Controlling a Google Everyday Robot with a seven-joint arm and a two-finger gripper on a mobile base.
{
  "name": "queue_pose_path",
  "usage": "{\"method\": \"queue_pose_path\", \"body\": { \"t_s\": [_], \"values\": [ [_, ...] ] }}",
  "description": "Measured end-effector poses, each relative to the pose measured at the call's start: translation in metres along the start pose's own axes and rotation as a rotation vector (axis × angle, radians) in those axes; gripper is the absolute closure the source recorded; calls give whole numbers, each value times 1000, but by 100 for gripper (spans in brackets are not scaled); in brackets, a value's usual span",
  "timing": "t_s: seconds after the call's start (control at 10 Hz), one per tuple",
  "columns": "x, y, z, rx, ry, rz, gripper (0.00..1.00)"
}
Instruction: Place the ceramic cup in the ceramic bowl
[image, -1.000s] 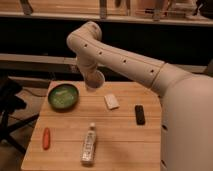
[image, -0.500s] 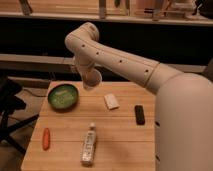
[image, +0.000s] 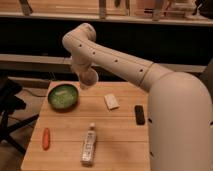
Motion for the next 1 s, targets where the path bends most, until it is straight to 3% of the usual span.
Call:
{"method": "queue_pose_path", "body": {
  "t_s": [0.6, 1.0],
  "values": [
    [-16, -21, 29, 18, -51, -49, 100],
    [-23, -30, 37, 25, -64, -75, 100]
  ]
}}
